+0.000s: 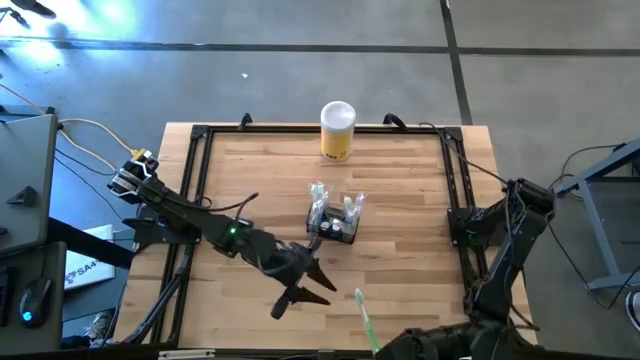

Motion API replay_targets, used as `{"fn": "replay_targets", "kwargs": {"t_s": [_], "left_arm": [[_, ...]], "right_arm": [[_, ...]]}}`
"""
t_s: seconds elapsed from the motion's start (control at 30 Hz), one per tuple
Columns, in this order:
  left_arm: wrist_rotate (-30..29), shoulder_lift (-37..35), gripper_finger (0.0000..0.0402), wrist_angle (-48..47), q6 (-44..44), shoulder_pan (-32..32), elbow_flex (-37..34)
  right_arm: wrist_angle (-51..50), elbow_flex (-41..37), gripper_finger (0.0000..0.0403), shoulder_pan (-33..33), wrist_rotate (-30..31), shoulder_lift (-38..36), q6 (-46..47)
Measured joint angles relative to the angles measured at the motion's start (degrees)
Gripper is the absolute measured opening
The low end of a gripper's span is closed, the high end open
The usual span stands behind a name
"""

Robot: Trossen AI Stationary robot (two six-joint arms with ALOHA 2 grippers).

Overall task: Pick & Place toothbrushing station
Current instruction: Put the green toothbrush into the wire organizer

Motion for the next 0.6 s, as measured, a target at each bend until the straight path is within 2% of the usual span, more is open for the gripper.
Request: {"fn": "replay_targets", "kwargs": {"t_s": [0.13,0.23,0.37,0.6], "left_arm": [[0.23,0.0,0.0141,7.37,-8.42,0.87,0.0],[0.23,0.0,0.0141,11.19,-13.77,2.11,0.0],[0.11,-0.01,0.0141,13.17,-17.66,3.82,0.0],[0.09,-0.02,0.0141,13.94,-19.05,5.73,0.0]], "right_arm": [[9.99,0.02,0.0017,-1.18,-0.11,-0.02,-13.62],[13.91,0.04,0.0018,-3.22,-0.19,-0.11,-19.31],[13.96,0.04,0.002,-6.84,-2.22,-0.09,-20.39],[13.02,0.04,0.0018,-11.34,-2.51,-0.09,-17.06]]}}
